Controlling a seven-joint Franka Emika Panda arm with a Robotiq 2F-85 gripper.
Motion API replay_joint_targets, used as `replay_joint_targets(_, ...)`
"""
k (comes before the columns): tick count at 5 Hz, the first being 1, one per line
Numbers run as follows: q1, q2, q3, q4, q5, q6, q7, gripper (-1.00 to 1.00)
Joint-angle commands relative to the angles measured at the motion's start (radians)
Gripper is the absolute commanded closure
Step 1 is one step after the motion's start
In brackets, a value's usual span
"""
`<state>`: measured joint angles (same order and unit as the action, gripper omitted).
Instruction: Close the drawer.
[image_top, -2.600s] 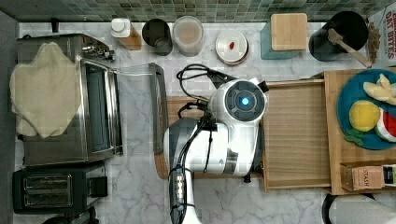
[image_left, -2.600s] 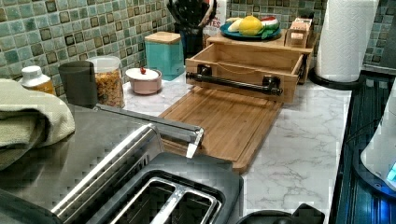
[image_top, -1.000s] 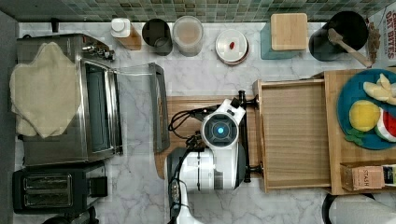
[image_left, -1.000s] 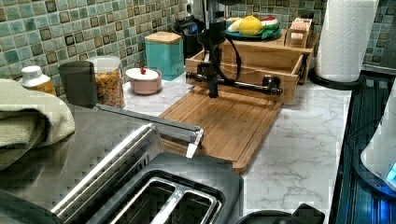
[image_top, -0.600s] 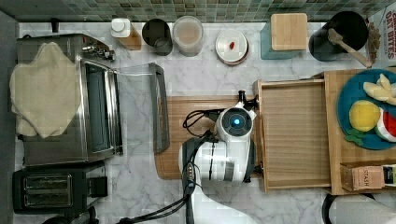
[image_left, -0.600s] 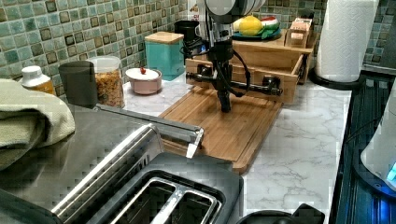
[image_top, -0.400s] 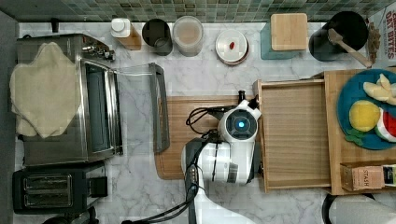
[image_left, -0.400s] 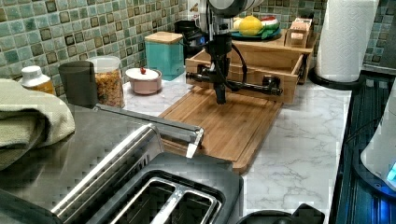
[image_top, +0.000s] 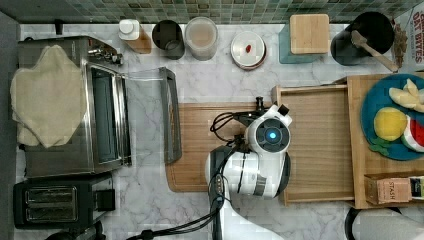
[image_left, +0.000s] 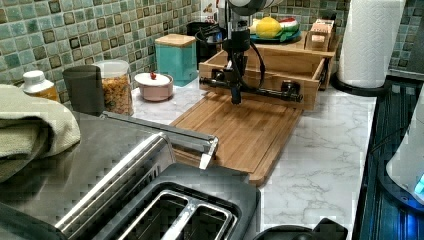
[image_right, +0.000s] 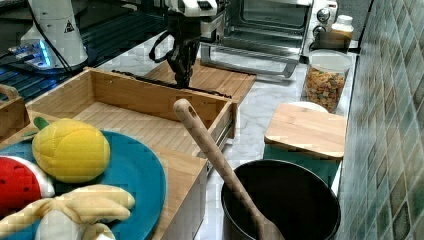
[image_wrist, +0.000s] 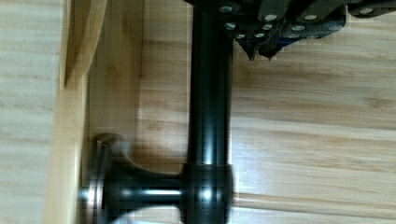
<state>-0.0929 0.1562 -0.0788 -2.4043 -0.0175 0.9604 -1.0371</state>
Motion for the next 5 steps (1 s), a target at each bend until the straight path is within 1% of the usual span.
replay_joint_targets(1,-0.154,0.053,-0.128,0.203,-0.025,-0.102,-0.149,1.00)
replay_joint_targets(2,-0.202,0.077,-0.163,0.274,-0.041,-0.143,-0.227,1.00)
replay_joint_targets(3,-0.295,0.065,-0.165,0.224,0.058,0.038,-0.444,1.00)
replay_joint_targets(4,-0.353,0.092,-0.169,0.222,0.077,0.166,-0.512,1.00)
replay_joint_targets(5,-0.342,0.127,-0.218,0.278,0.066,0.128,-0.501,1.00)
